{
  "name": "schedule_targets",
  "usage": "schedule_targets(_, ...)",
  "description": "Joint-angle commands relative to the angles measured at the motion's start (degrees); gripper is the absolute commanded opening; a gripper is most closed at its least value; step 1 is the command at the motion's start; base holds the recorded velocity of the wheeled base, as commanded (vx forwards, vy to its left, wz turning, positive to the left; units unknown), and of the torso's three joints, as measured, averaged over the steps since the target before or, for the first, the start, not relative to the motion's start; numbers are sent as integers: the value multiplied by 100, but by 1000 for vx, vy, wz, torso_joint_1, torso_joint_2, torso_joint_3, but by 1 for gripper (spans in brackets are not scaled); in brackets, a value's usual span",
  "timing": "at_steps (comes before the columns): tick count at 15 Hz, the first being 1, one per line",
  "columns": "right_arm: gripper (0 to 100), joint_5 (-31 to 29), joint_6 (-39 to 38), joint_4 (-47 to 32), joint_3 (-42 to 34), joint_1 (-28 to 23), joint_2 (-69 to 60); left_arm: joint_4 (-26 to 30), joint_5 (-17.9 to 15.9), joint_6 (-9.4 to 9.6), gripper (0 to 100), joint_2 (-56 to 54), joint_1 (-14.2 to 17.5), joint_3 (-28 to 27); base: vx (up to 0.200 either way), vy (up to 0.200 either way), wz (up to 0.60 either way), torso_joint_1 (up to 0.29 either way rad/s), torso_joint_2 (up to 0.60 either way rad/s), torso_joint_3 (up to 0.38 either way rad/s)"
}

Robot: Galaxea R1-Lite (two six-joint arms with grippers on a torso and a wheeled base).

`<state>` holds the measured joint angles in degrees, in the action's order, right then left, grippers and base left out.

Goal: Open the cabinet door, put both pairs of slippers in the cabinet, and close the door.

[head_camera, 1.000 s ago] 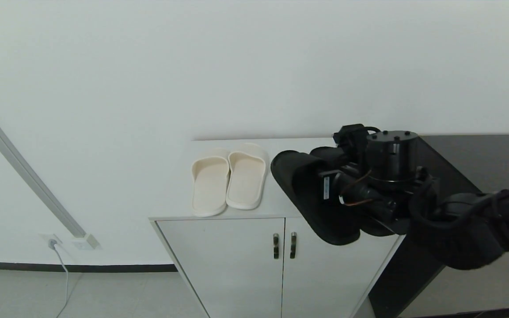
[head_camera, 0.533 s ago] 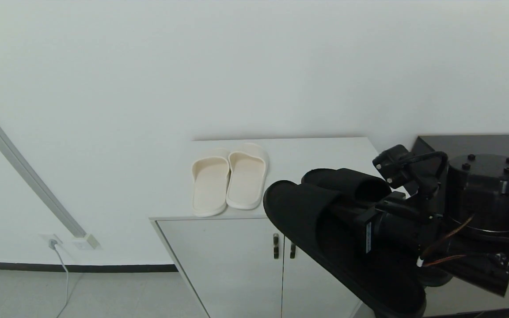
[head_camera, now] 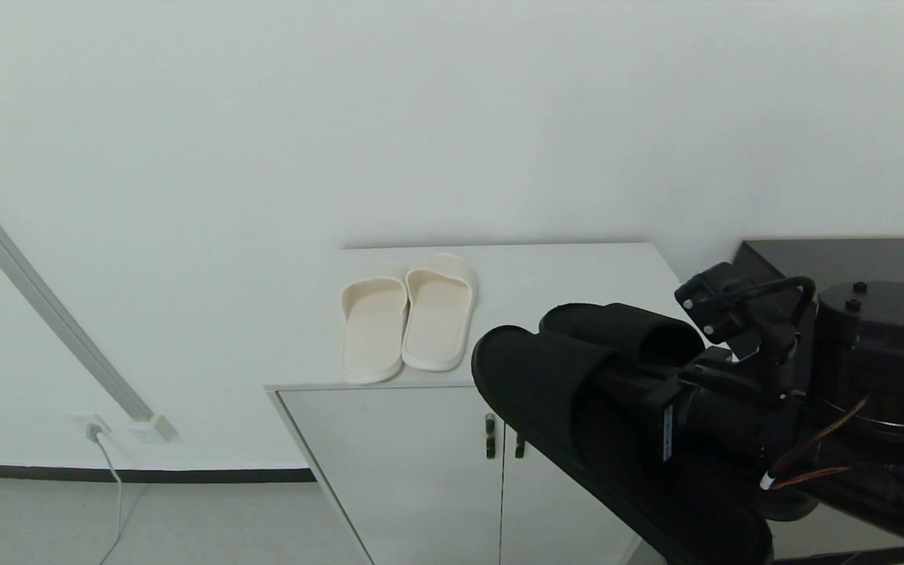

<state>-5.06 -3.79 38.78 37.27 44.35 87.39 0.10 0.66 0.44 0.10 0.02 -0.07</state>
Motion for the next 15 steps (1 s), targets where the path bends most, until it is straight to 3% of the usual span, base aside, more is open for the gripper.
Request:
schedule_targets(1,0,-4,1,-11,-9,4,32,-1,4,0,0,-1,6,-1,-200,0,0,22,7,2)
schedule_targets(5,0,-4,45,-2,-88,4,-3,-1,4,0,0,-1,6,-1,-200,0,0,-6,0,4)
schedule_targets(15,0,102,72,-2,-255,4,-100,-1,4,0,0,-1,6,-1,0,0,0,0,0,0)
